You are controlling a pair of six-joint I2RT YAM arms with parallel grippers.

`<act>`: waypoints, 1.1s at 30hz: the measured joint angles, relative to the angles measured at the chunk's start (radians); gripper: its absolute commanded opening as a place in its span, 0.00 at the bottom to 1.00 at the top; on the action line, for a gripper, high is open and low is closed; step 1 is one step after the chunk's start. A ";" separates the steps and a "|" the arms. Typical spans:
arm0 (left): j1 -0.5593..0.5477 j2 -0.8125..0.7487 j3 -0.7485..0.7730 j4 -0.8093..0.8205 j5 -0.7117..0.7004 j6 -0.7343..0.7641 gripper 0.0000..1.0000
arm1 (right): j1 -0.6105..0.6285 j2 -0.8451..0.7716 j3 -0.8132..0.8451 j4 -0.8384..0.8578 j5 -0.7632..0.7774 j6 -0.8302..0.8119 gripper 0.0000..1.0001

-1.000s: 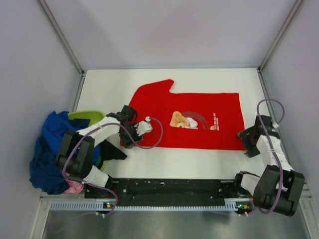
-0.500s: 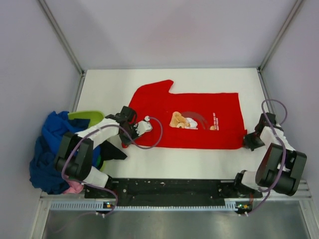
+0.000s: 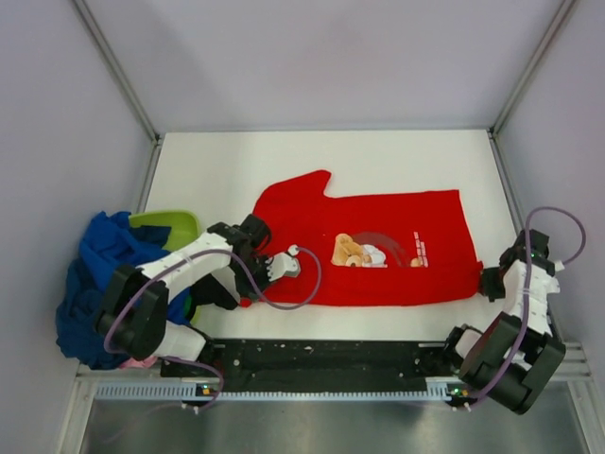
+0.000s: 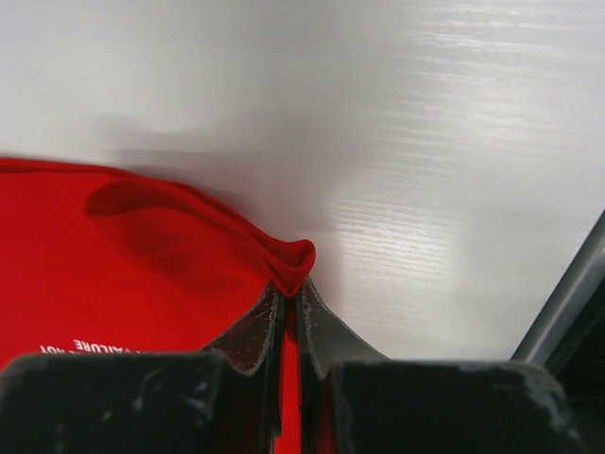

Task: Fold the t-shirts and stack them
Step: Fold the flattened tshirt in 1/3 of the way, then grap the side of the flattened tshirt furthest away from the robot with both arms

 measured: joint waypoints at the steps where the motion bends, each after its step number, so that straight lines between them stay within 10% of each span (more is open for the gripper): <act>1: -0.005 -0.002 0.005 -0.023 0.009 0.004 0.15 | -0.006 -0.007 0.000 -0.010 0.001 0.003 0.01; 3: -0.010 -0.006 0.016 -0.059 0.022 0.013 0.35 | -0.012 -0.020 0.000 -0.031 0.001 0.013 0.22; 6: -0.012 -0.014 0.035 -0.104 0.028 0.027 0.52 | -0.015 -0.030 0.000 -0.050 0.008 0.025 0.80; 8: -0.011 -0.015 0.066 -0.139 0.026 0.024 0.57 | -0.017 -0.034 0.002 -0.060 0.015 0.025 0.96; 19: 0.219 0.232 0.702 -0.144 0.087 -0.190 0.62 | 0.199 0.014 0.176 0.169 -0.139 -0.160 0.96; 33: 0.326 0.755 1.151 -0.055 0.059 -0.447 0.67 | 0.355 0.768 0.893 0.230 -0.089 -0.502 0.71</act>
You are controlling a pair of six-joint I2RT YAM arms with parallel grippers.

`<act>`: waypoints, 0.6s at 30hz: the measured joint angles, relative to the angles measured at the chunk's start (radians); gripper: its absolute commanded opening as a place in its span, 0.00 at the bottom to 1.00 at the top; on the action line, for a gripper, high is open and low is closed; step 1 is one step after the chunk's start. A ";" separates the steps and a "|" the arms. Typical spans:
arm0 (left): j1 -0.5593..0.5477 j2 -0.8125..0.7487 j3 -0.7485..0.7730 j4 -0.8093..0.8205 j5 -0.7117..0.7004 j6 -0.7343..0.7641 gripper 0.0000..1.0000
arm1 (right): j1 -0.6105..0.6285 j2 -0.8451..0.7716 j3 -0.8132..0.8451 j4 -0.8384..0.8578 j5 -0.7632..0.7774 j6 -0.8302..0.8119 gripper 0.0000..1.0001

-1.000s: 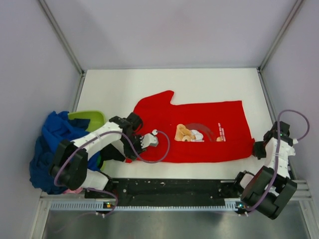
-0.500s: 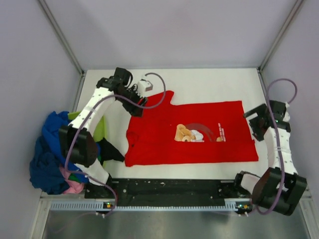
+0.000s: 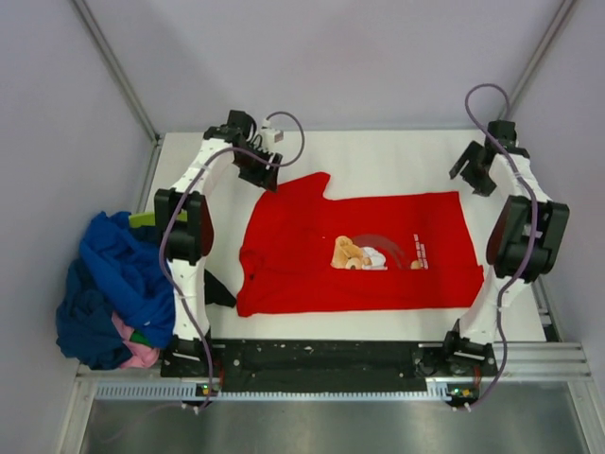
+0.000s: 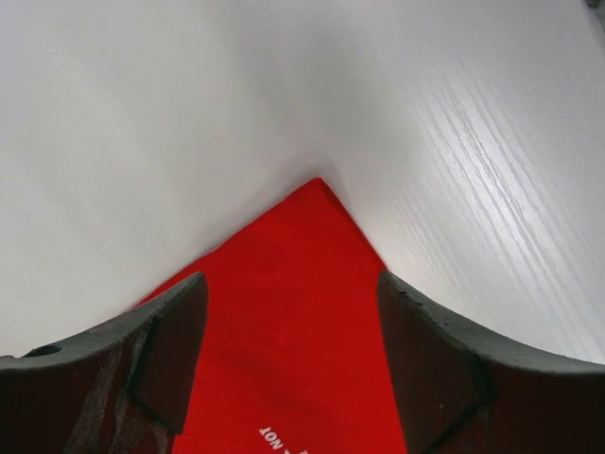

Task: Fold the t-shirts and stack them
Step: Grap the side of the flattened tshirt furthest away from the robot with both arms

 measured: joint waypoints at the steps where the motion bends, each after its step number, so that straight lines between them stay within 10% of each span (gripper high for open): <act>1: 0.004 0.019 0.014 0.015 0.004 -0.014 0.68 | 0.001 0.064 0.044 -0.020 0.000 -0.020 0.71; 18: 0.047 0.280 0.186 0.089 0.071 -0.127 0.64 | 0.030 0.322 0.188 -0.132 0.024 -0.174 0.59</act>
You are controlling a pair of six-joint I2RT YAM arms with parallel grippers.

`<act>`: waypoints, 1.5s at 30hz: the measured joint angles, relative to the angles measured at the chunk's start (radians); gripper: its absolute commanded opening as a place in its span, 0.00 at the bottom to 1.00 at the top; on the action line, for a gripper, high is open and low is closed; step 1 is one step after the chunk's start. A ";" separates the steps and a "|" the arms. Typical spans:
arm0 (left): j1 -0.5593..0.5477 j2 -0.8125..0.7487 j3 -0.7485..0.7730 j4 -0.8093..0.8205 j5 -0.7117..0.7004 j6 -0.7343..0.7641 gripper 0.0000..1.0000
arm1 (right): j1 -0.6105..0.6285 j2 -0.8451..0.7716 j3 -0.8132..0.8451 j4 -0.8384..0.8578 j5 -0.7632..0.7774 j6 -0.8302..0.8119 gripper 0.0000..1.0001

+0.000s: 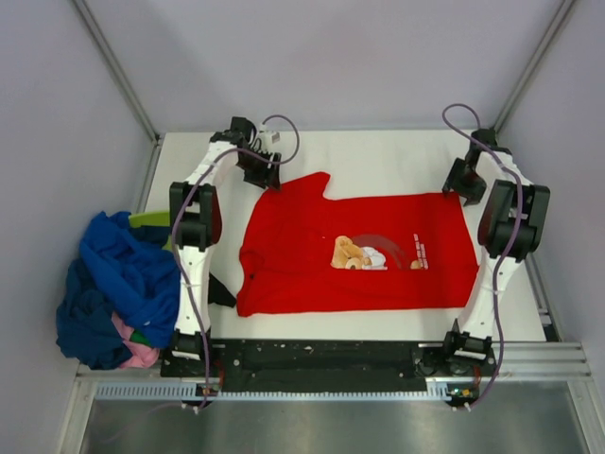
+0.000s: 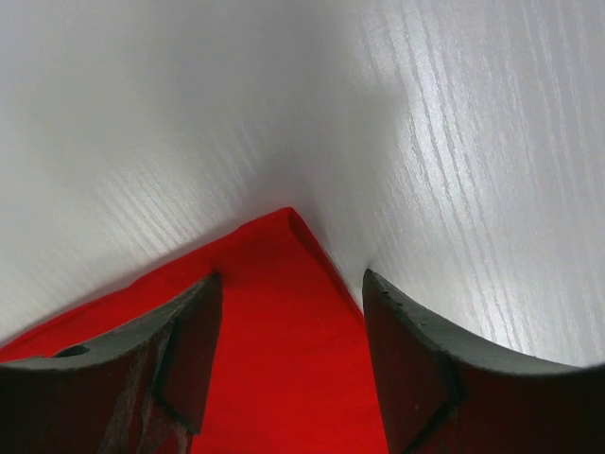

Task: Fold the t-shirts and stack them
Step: Grap the side of the flattened tshirt furthest away from the robot with both arms

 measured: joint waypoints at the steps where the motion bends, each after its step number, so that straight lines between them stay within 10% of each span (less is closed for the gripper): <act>1: 0.000 0.003 0.010 0.000 0.002 -0.001 0.64 | 0.002 0.003 0.001 -0.001 0.002 -0.006 0.59; 26: -0.054 0.080 0.130 0.033 -0.019 -0.084 0.60 | 0.008 0.035 0.087 0.006 -0.030 -0.003 0.58; 33: -0.074 0.084 0.138 -0.055 0.018 -0.034 0.00 | 0.018 0.063 0.093 0.005 -0.006 -0.008 0.09; 45: -0.067 -0.123 -0.119 0.053 0.055 0.035 0.00 | 0.020 -0.022 -0.029 -0.002 0.016 -0.013 0.00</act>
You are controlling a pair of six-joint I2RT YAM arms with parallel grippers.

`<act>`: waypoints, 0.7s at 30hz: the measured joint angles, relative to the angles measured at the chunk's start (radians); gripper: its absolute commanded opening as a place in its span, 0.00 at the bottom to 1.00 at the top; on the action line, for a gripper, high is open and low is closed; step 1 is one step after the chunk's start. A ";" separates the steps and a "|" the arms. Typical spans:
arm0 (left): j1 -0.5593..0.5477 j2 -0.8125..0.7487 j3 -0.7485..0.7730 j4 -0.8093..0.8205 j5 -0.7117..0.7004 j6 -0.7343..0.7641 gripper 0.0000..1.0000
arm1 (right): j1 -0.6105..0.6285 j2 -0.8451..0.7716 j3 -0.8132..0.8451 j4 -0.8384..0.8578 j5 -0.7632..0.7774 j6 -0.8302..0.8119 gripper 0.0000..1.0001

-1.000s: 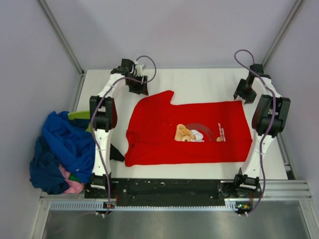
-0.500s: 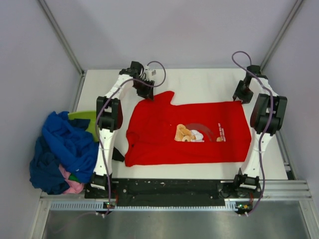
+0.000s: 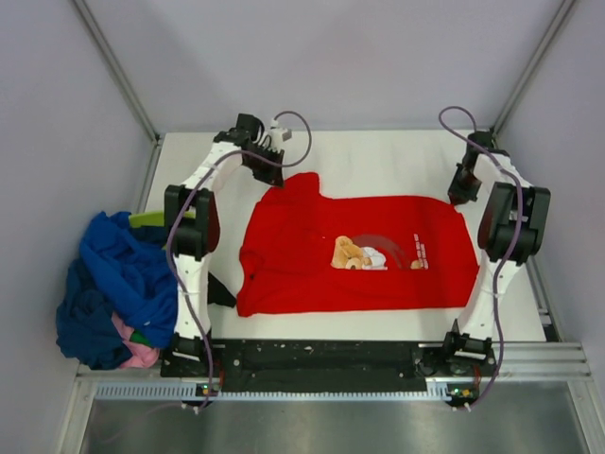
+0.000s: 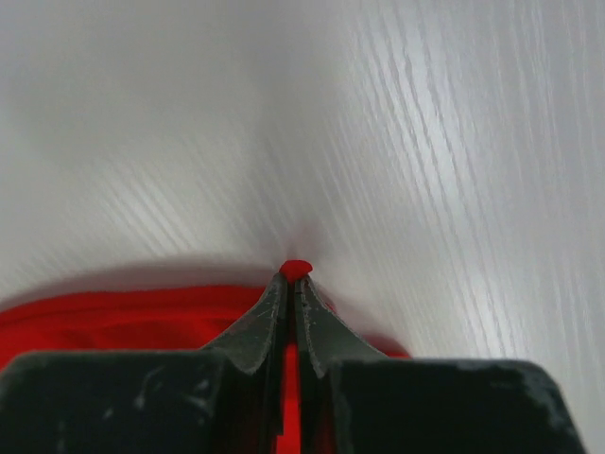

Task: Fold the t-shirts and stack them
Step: Grap the side of the flattened tshirt furthest away from the robot with both arms, then fold the other side of the tshirt into a rectangle

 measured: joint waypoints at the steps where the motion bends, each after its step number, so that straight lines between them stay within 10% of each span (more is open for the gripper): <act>1: 0.000 -0.044 -0.029 0.010 0.008 0.009 0.00 | 0.002 -0.023 -0.028 -0.002 0.000 0.000 0.00; 11: -0.026 -0.444 -0.406 0.049 0.086 0.161 0.00 | 0.029 -0.351 -0.364 -0.013 0.052 0.014 0.00; 21: -0.091 -0.479 -0.711 -0.101 0.063 0.370 0.00 | 0.029 -0.439 -0.558 -0.018 0.161 0.055 0.00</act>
